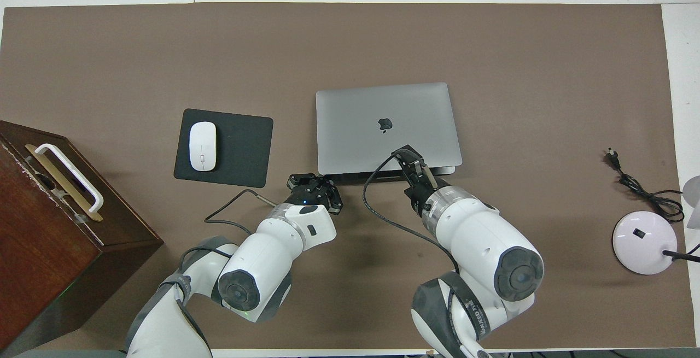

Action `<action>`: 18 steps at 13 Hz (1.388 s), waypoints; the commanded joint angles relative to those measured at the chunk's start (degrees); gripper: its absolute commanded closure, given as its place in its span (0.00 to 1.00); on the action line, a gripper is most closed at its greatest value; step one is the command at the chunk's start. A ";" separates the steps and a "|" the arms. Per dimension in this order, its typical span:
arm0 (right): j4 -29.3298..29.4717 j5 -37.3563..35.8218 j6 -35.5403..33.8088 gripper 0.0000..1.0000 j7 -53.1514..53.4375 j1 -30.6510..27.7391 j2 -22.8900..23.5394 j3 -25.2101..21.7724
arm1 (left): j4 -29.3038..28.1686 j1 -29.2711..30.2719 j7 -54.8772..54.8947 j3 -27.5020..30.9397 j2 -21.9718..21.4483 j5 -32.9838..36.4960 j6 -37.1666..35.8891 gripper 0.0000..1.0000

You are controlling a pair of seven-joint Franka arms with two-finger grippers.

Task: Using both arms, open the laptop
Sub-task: 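Lift the laptop lid upward with the right gripper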

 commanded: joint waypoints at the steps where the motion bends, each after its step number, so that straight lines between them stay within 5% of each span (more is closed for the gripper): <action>1: 2.56 -0.03 -1.43 0.02 -1.97 -1.88 1.79 0.46 | 1.31 -0.43 -0.06 0.51 1.34 -0.16 0.99 1.00; 18: 4.76 0.67 2.35 0.06 0.84 -0.29 6.89 0.54 | 1.66 -0.51 0.11 0.51 2.49 -0.07 0.99 1.00</action>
